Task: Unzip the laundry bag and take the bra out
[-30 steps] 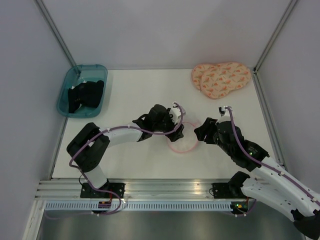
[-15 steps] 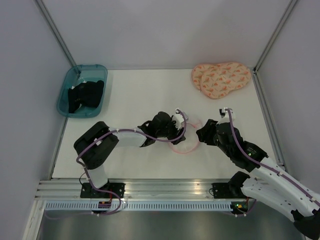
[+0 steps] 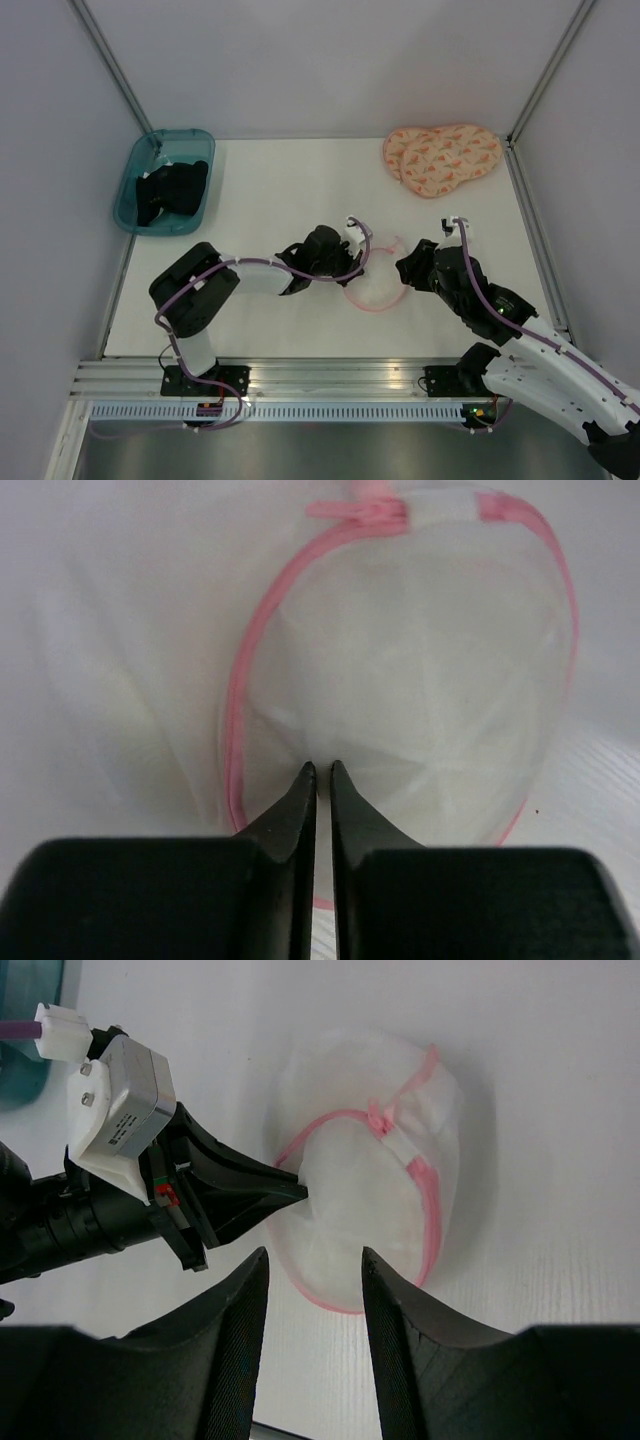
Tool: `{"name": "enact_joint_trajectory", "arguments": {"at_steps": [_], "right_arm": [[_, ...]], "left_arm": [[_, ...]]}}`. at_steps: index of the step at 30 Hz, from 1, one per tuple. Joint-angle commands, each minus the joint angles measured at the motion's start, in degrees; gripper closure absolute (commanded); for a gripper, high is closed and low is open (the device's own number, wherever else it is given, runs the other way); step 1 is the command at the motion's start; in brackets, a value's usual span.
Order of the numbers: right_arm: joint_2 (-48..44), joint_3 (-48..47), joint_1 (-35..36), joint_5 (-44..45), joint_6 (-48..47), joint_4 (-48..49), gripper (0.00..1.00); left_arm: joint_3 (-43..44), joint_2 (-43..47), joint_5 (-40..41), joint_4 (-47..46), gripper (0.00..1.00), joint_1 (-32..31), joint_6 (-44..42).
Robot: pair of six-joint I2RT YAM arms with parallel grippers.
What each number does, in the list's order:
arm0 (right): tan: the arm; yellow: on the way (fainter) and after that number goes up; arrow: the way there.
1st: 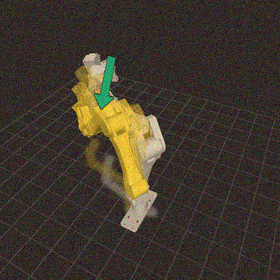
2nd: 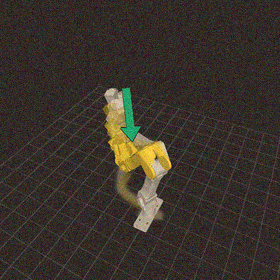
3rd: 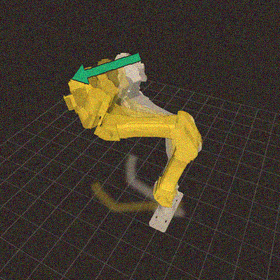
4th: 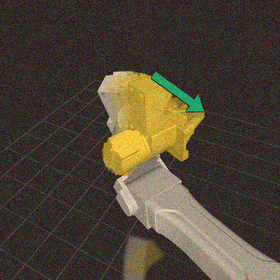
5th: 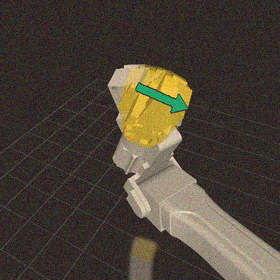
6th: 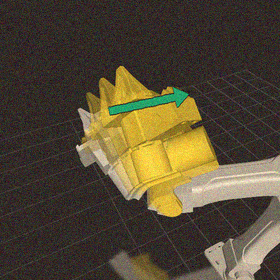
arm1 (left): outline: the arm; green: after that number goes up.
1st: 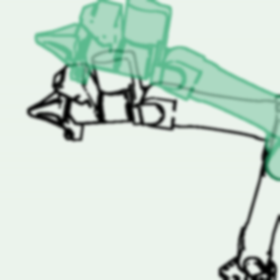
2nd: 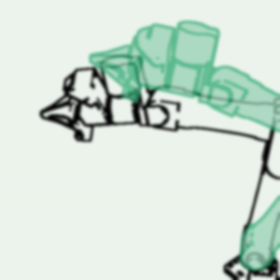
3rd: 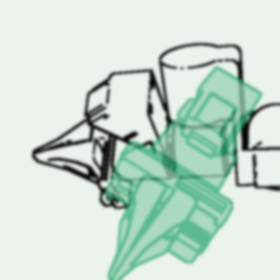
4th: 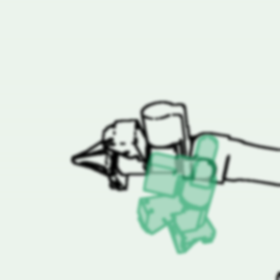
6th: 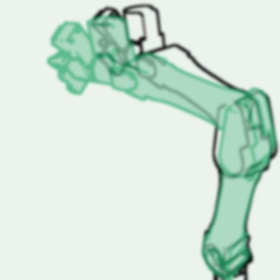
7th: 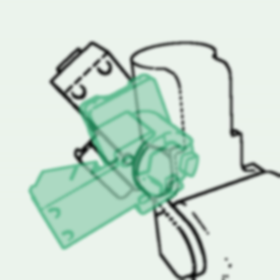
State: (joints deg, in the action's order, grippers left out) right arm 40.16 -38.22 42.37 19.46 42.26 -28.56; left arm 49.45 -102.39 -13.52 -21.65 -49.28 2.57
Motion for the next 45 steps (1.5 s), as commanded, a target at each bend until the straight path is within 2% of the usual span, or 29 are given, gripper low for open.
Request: {"name": "enact_joint_trajectory", "arguments": {"at_steps": [1,2,7,12,14,16,18,19,21,22,23,26,31,32,33,34,35,37,40,42,45], "right_arm": [[-0.35,0.34,0.17,1.54,0.54,0.08,0.52],[-0.26,0.42,0.17,1.63,0.63,0.17,0.52],[0.09,0.60,0.08,1.81,0.63,0.34,0.53],[0.88,0.60,0.08,2.42,0.89,0.17,0.53],[1.15,0.69,0.08,2.60,0.89,-0.01,0.53],[0.97,0.86,0.08,2.77,0.81,-0.10,0.53],[0.79,0.86,0.17,2.95,0.81,-0.27,0.53],[0.53,0.95,0.08,3.38,0.89,-0.27,0.54],[0.44,0.95,0.08,3.30,0.89,-0.19,0.54],[0.44,1.04,0.08,2.60,0.89,0.34,0.54],[0.62,1.04,0.17,2.07,0.63,0.60,0.54],[1.76,1.74,0.08,-4.15,-1.21,3.76,0.52],[3.34,5.86,0.17,-17.86,-0.52,14.21,0.48],[1.95,7.09,0.17,-21.71,2.62,16.58,0.48],[1.07,10.93,0.17,-24.18,4.22,23.65,0.47],[0.19,12.71,0.08,-25.60,6.58,26.68,0.47],[-1.73,14.21,0.08,-27.18,10.09,32.10,0.47],[-3.42,18.95,0.08,-27.72,13.54,36.27,0.47],[-5.70,24.58,0.08,-27.64,19.77,42.60,0.47],[-5.53,29.76,0.08,-28.60,25.29,51.29,0.47],[-3.61,33.82,0.08,-29.22,28.66,60.79,0.47]], "left_arm": [[-1.90,1.92,0.78,3.98,0.94,-0.56,5.86],[-3.29,3.50,0.51,2.77,0.97,-0.73,7.09],[-9.36,10.01,4.45,-2.60,0.98,-6.35,18.33],[-13.23,13.61,13.24,-9.53,0.98,-16.79,30.71],[-14.99,14.75,19.80,-9.99,0.98,-19.09,34.41],[-18.05,17.55,22.56,-12.08,0.98,-21.29,40.05],[-19.12,20.28,29.05,-10.18,0.98,-23.31,42.77],[-19.74,23.17,34.30,-6.16,0.98,-23.93,43.91],[-20.88,26.61,38.37,-3.24,0.98,-24.37,46.82],[-22.28,30.37,43.09,0.17,0.98,-24.38,48.39],[-22.99,32.23,45.49,2.29,0.98,-24.38,52.85],[-25.19,39.18,52.70,9.50,0.98,-24.38,60.08],[-27.65,46.12,58.68,15.40,0.98,-24.38,70.00],[-28.18,46.66,59.30,15.50,0.98,-24.38,71.68],[-29.40,47.19,61.14,15.84,0.98,-24.38,73.87],[-30.02,47.80,61.94,16.11,0.98,-24.38,78.51],[-31.16,49.11,62.56,16.03,0.98,-24.38,80.47],[-31.96,50.88,64.23,15.15,0.98,-24.38,83.99],[-33.80,55.18,66.77,10.24,0.98,-24.38,84.63],[-36.17,58.17,67.91,2.69,0.98,-24.38,83.13],[-36.88,59.93,67.93,-0.49,0.98,-24.38,81.55]]}}
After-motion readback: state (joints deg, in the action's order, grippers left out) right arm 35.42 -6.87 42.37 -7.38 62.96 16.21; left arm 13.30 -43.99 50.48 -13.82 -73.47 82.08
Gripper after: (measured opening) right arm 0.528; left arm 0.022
